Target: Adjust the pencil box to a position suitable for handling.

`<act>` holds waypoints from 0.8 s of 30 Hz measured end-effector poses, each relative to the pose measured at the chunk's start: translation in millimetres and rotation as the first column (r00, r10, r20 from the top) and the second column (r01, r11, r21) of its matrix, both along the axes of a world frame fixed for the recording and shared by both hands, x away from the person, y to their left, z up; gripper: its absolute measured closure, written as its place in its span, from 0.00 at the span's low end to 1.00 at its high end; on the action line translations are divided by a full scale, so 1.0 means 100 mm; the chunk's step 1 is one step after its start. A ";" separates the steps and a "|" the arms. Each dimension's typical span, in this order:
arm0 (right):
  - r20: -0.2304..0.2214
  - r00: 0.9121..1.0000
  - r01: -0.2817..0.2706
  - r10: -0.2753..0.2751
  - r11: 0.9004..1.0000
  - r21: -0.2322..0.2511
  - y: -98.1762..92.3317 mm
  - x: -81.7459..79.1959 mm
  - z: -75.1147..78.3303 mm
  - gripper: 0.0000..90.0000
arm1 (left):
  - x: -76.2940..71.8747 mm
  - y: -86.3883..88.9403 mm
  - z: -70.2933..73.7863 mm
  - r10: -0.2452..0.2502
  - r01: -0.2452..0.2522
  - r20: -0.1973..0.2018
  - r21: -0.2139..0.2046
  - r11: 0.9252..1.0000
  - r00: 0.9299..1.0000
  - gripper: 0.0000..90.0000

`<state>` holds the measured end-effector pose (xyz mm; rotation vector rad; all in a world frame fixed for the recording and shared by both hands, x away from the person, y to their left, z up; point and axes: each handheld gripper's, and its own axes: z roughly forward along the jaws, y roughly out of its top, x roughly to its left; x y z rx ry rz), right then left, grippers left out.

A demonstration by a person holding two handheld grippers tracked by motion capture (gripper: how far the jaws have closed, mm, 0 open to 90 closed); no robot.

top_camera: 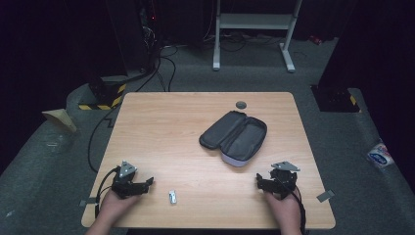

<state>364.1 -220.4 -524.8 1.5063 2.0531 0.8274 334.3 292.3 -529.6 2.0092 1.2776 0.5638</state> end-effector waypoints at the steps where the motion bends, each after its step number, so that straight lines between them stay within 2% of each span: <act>1: 0.000 1.000 0.000 0.000 1.000 0.000 0.00 0.00 0.00 0.10 | 0.00 0.00 0.00 0.000 0.000 -0.002 0.000 1.000 1.000 0.18; 17: 0.004 1.000 0.006 -0.006 1.000 0.003 -0.01 -0.01 0.00 0.13 | 0.00 0.00 0.00 -0.002 0.002 -0.002 0.000 1.000 1.000 0.18; 19: 0.004 1.000 0.006 -0.006 1.000 0.003 -0.01 -0.01 0.00 0.13 | 0.01 0.00 0.00 0.007 -0.007 -0.001 0.000 1.000 1.000 0.18; 21: 0.005 1.000 0.001 -0.001 1.000 0.001 -0.01 -0.01 0.00 0.13 | 0.01 0.00 0.00 0.044 -0.044 -0.002 0.003 0.999 0.999 0.17; 24: 0.008 1.000 -0.003 0.003 1.000 -0.003 0.00 -0.01 0.00 0.14 | 0.01 0.00 0.00 0.045 -0.045 -0.002 0.004 0.999 0.999 0.17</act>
